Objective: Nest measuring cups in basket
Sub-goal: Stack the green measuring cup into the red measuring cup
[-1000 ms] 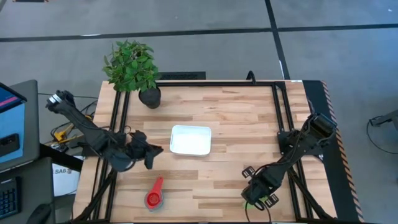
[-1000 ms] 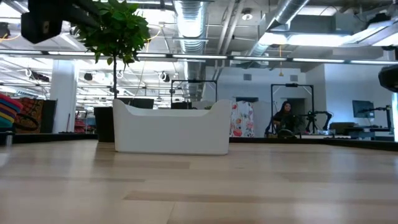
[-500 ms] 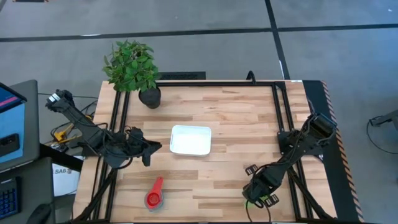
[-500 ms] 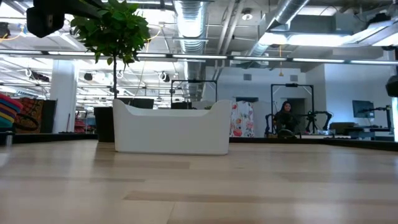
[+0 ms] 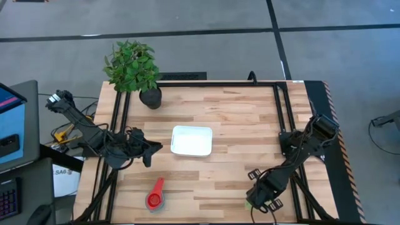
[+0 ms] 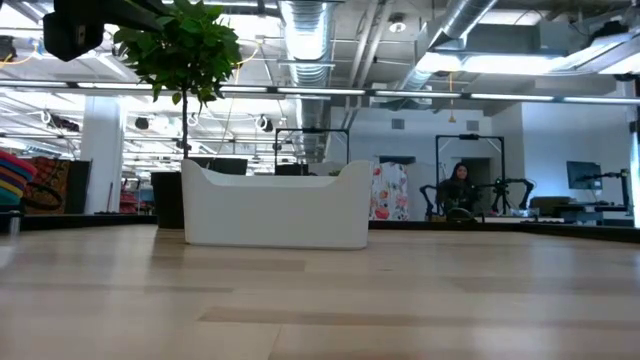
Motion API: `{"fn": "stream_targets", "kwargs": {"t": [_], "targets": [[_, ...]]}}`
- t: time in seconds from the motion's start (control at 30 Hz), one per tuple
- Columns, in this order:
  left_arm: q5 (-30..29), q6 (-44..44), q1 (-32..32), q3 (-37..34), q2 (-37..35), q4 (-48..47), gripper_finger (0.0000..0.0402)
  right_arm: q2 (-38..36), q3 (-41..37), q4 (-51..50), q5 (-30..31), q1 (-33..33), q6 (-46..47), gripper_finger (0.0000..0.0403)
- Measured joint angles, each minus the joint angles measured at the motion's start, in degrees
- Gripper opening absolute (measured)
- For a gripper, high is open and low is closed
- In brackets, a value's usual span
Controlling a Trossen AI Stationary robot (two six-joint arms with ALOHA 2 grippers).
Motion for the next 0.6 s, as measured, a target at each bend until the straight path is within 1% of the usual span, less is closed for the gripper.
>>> {"fn": "stream_targets", "kwargs": {"t": [0.27, 0.4, 0.6], "targets": [[0.01, 0.00, 0.00, 0.00, 0.00, 0.11, 0.0071, 0.00, -0.33, -0.87, 0.37, -0.20, 2.67, 0.0101], [0.02, -0.06, 0.00, 0.00, 0.00, 0.17, 0.0071, -0.02, -0.33, -2.44, 3.10, -0.20, 5.20, 0.0101], [0.04, -0.11, 0.00, 0.00, 0.00, 0.33, 0.0071, -0.04, -0.33, -1.79, 3.20, -0.22, 5.27, 0.0101]]}}
